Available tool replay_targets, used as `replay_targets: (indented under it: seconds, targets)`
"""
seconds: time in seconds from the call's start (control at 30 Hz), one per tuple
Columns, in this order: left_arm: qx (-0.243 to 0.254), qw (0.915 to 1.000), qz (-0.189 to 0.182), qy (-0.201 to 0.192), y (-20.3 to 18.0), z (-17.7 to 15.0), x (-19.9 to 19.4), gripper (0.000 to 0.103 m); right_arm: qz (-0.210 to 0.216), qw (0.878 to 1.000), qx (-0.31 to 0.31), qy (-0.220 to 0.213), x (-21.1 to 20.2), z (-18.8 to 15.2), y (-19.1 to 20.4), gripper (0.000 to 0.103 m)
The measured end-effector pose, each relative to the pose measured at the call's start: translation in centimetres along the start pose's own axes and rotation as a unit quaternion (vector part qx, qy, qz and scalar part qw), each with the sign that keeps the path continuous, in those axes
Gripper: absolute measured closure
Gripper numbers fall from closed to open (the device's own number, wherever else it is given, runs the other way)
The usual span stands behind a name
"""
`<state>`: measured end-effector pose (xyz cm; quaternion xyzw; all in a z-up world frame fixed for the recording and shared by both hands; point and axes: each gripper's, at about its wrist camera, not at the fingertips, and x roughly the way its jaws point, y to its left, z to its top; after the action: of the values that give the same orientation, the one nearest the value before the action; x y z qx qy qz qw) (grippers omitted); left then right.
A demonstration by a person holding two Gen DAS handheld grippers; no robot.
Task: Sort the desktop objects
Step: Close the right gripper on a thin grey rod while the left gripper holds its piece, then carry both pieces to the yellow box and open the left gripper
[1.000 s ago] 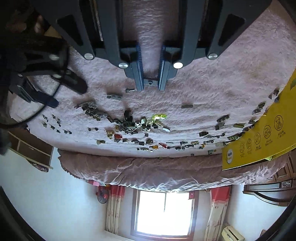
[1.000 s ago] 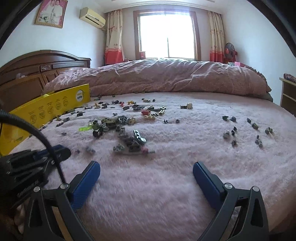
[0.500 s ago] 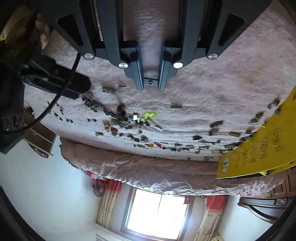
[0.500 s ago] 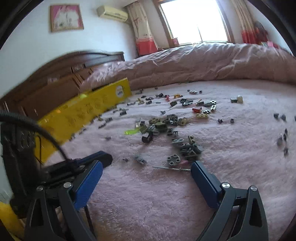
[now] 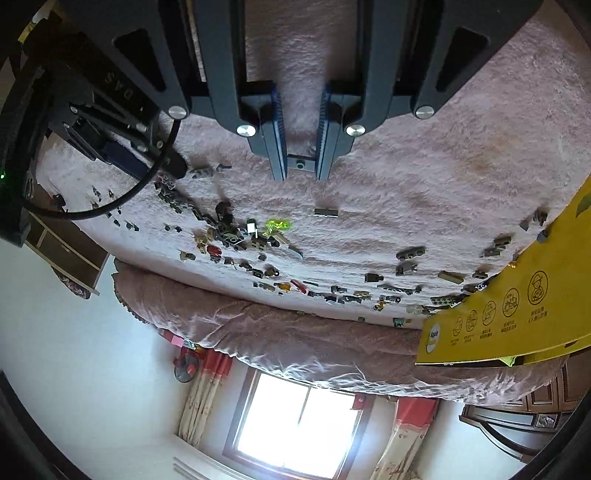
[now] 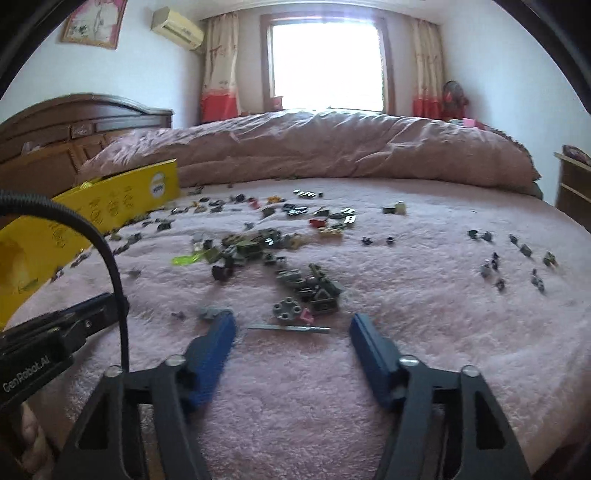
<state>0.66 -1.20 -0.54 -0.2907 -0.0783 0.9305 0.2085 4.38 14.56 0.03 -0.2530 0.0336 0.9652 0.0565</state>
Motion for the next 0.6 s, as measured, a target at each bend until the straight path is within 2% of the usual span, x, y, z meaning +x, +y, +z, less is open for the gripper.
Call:
replay_targets:
  seconds: [0.07, 0.37, 0.6]
  targets:
    - [0.001, 1.0000, 0.001, 0.000, 0.0, 0.0, 0.0, 0.087, -0.012, 1.000, 0.000, -0.005, -0.2, -0.1, -0.3, 0.058]
    - [0.004, 0.9999, 0.012, -0.004, -0.1, 0.2, -0.3, 0.087, 0.007, 1.000, -0.001, -0.022, -0.6, 0.3, -0.4, 0.058]
    - [-0.015, 0.9986, 0.040, -0.032, 0.4, 1.8, -2.6, 0.087, 0.028, 0.999, -0.006, -0.032, -1.9, 1.0, 0.0, 0.058]
